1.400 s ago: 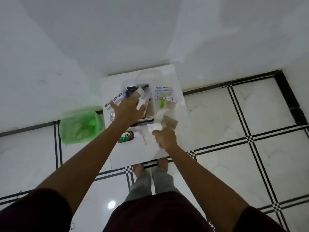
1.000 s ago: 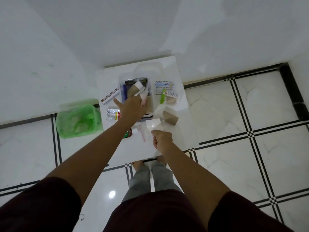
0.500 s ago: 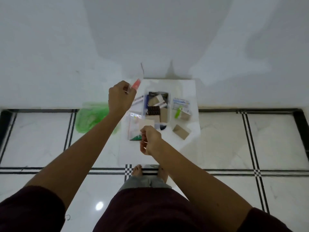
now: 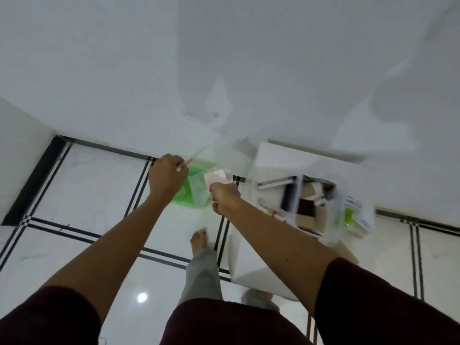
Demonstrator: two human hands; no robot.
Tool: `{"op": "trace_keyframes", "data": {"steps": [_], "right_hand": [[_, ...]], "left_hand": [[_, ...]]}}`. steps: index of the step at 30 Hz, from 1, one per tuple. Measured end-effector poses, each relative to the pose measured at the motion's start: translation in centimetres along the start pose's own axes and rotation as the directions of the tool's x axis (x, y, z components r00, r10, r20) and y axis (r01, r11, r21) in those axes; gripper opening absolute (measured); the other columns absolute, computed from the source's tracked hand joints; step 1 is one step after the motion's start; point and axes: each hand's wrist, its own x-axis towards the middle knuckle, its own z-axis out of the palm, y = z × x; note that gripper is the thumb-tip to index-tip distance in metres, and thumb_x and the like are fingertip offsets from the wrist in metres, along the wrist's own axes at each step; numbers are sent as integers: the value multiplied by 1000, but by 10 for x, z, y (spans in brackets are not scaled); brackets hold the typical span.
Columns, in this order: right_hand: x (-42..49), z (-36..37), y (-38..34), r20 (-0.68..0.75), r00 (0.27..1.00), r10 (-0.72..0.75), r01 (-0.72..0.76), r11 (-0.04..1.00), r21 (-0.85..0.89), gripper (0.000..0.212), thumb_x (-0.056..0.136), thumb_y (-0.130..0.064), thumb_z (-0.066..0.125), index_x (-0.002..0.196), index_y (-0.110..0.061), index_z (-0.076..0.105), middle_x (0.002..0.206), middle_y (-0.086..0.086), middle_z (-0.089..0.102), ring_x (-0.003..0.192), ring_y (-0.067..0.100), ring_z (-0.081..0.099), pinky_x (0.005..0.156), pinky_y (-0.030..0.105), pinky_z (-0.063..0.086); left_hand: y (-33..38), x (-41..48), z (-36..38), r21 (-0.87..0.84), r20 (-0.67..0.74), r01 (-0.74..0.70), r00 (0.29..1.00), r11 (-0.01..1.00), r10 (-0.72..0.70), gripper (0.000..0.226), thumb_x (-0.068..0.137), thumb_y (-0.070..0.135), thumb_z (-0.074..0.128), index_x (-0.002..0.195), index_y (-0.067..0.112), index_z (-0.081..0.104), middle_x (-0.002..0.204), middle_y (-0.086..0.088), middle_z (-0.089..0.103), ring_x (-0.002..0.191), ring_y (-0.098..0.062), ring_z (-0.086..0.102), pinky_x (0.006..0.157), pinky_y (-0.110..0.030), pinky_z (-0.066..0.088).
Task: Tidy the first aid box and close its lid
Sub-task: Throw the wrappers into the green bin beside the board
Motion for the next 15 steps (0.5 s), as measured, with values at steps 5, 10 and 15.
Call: {"op": "trace_keyframes", "data": {"steps": [5, 10, 15], "right_hand": [[82, 66, -17, -118, 993, -7, -19, 975, -220, 37, 77, -9, 67, 112, 1, 59, 101, 15, 67, 76, 27, 65, 70, 36, 60], [194, 132, -9, -131, 991, 39, -81, 940, -331, 37, 81, -9, 67, 115, 1, 56, 107, 15, 66, 84, 27, 65, 69, 28, 55], [300, 185, 17, -95, 991, 93, -119, 933, -339, 47, 80, -12, 69, 122, 4, 53, 120, 20, 62, 103, 33, 63, 86, 37, 56]], "left_hand": [[-83, 64, 44, 220, 194, -152, 975, 964, 110, 9, 74, 16, 64, 69, 14, 71, 71, -8, 65, 62, -32, 61, 57, -34, 44], [-162, 120, 132, 461, 453, -368, 880, 807, 143, 9, 67, 1, 64, 60, 7, 64, 64, -9, 60, 59, -29, 59, 73, -44, 47], [-242, 155, 234, 522, 583, -547, 789, 655, 194, 19, 49, -4, 75, 54, 9, 62, 59, -7, 60, 50, -25, 58, 76, -50, 52]]}}
